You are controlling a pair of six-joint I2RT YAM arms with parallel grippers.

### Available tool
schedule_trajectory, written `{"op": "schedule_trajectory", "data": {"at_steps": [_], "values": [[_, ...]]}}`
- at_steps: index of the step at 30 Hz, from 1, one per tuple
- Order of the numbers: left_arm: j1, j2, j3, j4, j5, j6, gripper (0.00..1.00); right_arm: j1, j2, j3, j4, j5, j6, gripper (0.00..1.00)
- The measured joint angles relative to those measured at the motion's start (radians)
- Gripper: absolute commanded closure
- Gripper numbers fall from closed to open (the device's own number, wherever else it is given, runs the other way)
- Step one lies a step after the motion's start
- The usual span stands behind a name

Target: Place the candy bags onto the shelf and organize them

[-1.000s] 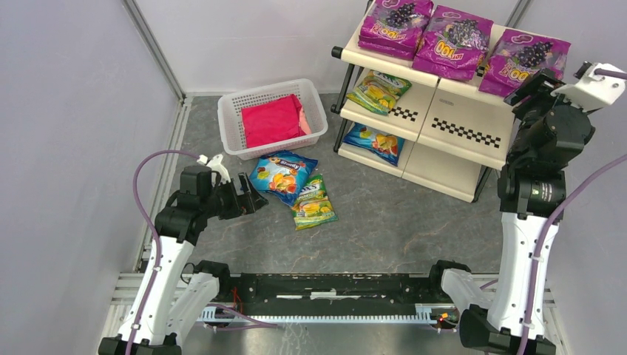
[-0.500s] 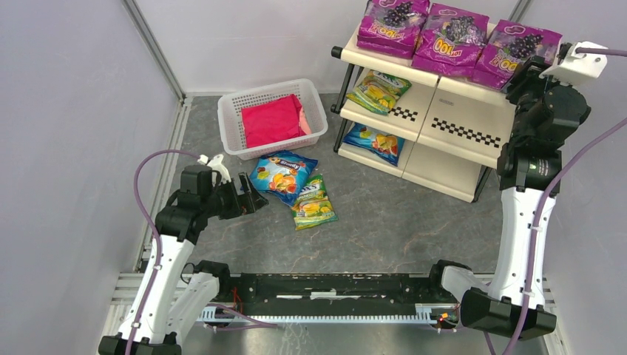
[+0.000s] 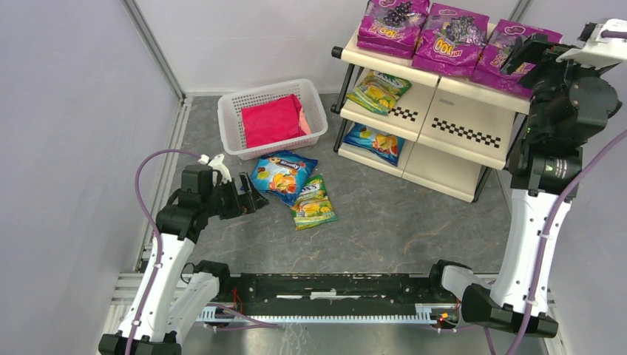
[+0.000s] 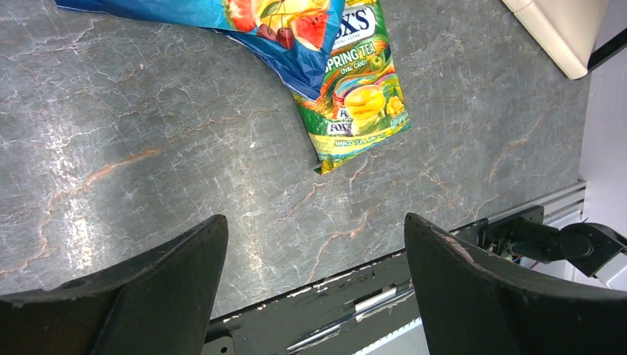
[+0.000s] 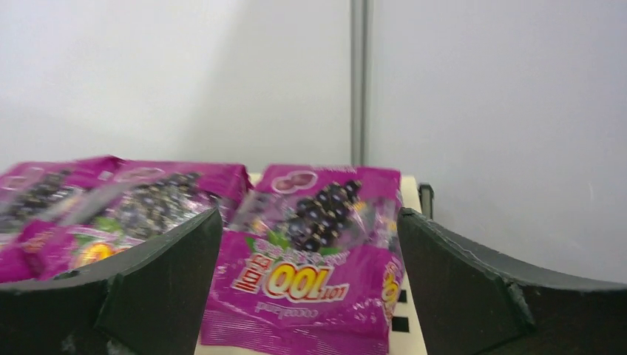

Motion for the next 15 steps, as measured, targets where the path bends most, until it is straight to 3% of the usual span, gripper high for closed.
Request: {"op": "schedule_trajectory", "data": {"at_steps": [5,9,11,15], "values": [[0.000,0.000,0.000,0.000,0.000,0.000,0.05,0.000,-0.049,0.018,0.046,-0.156,0.058,0.02],[0.000,-0.001,0.000,0.000,0.000,0.000,0.05,0.030,-0.077,-0.050,0.256,-0.421,0.226,0.02],[0.000,-0.001,0.000,0.000,0.000,0.000,0.04,0.113,-0.075,-0.083,0.351,-0.513,0.287,0.02],[0.000,-0.001,0.000,0.000,0.001,0.000,0.04,0.412,-0.034,-0.120,0.414,-0.594,0.304,0.02]]}}
